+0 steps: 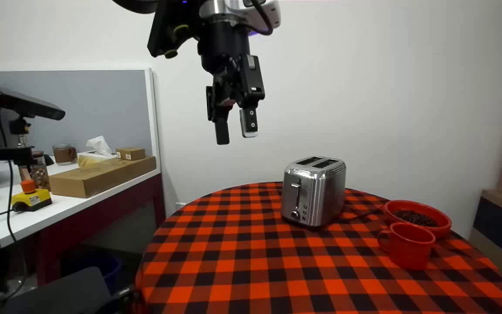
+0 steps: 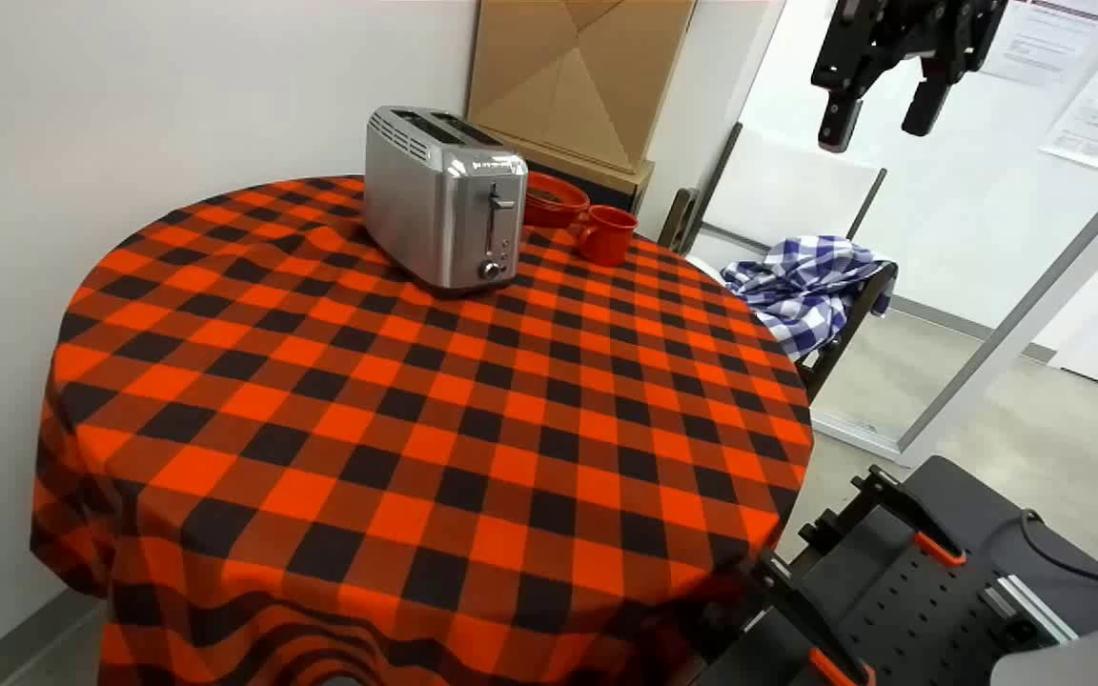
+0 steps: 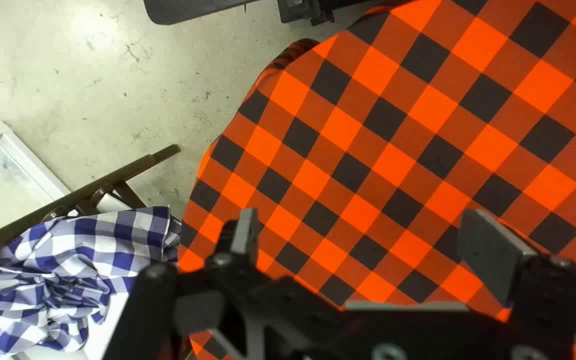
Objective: Push the lever on the toaster downwards
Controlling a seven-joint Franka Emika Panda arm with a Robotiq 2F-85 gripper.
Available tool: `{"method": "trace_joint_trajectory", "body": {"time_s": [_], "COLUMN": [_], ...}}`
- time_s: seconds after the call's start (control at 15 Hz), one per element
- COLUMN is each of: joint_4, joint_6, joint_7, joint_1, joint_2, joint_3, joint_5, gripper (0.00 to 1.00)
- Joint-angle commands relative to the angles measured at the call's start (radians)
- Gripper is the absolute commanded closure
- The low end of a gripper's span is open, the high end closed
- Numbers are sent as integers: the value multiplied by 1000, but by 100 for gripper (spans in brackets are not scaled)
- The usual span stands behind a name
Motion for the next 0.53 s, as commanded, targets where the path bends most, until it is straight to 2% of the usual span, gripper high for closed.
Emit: {"method": "trace_joint_trajectory", "body": {"time_s": [0.0, 0.2, 0.47], "joint_4": [2, 13, 59], "joint_6": [-4, 19, 223], "joint_7": [10, -6, -105], "joint_1": [22, 28, 60], "joint_2": [2, 10, 46], "joint_3": [-20, -26, -63], "joint_5": [-11, -3, -2], "gripper": [0, 0, 0]}}
